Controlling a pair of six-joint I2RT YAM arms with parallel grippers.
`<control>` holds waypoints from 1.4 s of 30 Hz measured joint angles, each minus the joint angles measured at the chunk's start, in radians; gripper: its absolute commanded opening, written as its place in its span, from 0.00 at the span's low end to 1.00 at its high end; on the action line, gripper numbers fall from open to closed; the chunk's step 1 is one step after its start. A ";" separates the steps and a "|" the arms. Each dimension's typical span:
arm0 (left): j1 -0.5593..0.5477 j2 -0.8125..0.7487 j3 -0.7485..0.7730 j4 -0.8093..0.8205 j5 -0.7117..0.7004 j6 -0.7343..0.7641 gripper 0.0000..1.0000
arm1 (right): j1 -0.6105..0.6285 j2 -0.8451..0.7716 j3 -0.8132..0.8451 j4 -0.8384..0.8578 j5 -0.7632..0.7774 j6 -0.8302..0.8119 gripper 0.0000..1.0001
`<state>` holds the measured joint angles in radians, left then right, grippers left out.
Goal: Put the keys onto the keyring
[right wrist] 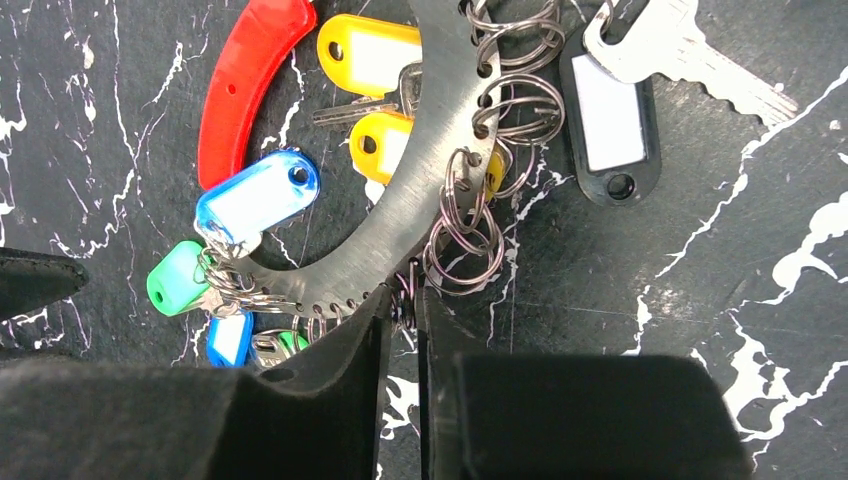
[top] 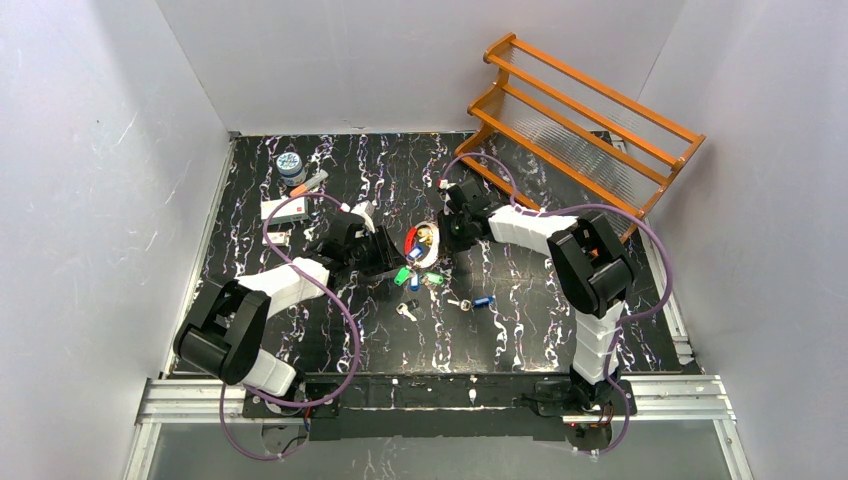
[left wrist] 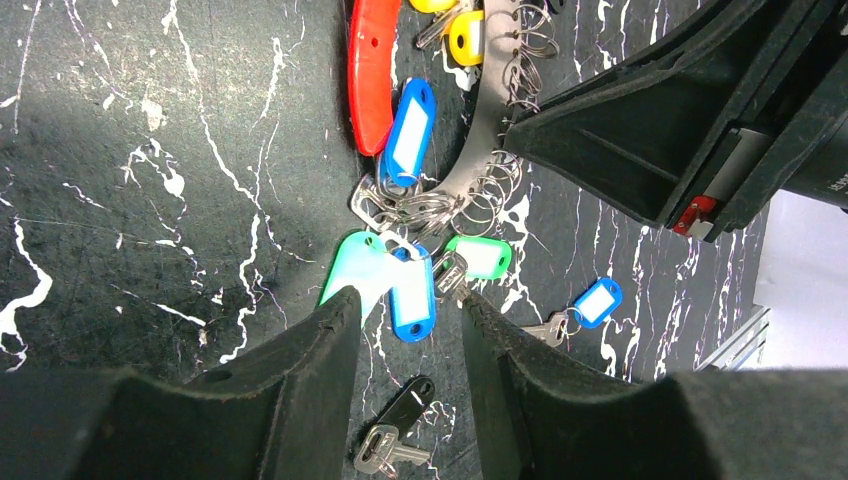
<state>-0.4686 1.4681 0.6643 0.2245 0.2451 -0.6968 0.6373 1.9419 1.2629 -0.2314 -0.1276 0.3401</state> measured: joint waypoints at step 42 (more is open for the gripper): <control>0.000 0.000 -0.021 0.004 0.000 0.000 0.41 | -0.260 0.011 -0.330 0.561 -0.570 0.280 0.31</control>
<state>-0.4686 1.4681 0.6437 0.2283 0.2451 -0.6964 0.3771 1.9533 0.9325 0.3298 -0.6971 0.6205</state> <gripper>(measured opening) 0.404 0.330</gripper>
